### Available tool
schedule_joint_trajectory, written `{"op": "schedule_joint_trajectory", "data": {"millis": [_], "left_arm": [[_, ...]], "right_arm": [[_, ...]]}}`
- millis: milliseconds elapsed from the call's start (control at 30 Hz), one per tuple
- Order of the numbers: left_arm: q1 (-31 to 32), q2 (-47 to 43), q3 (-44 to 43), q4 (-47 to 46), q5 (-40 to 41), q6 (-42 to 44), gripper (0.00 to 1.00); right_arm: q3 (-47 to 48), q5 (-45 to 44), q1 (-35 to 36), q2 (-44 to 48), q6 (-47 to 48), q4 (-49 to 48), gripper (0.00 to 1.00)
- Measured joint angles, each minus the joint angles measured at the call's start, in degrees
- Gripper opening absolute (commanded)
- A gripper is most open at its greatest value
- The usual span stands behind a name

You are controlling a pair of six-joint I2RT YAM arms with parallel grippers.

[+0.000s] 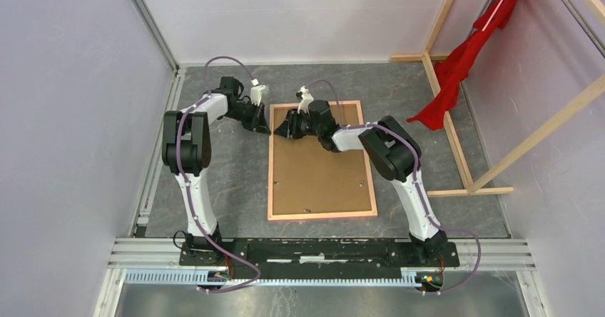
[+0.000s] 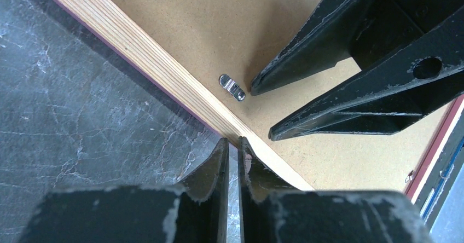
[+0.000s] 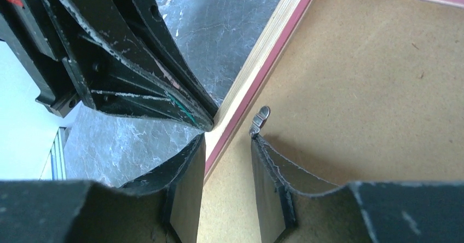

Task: Put the photo into the frame
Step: Install the photo frame at the center of the board.

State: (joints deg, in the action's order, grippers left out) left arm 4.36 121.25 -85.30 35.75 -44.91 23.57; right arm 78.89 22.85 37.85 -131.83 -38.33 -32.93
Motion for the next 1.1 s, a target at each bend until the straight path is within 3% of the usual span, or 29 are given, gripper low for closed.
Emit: {"op": "schedule_joint_trajectory", "data": {"millis": [1100], "left_arm": [[0.00, 0.00, -0.09, 0.11, 0.37, 0.04, 0.14]], "right_arm": [[6.99, 4.13, -0.07, -4.96, -2.14, 0.66, 0.42]]}}
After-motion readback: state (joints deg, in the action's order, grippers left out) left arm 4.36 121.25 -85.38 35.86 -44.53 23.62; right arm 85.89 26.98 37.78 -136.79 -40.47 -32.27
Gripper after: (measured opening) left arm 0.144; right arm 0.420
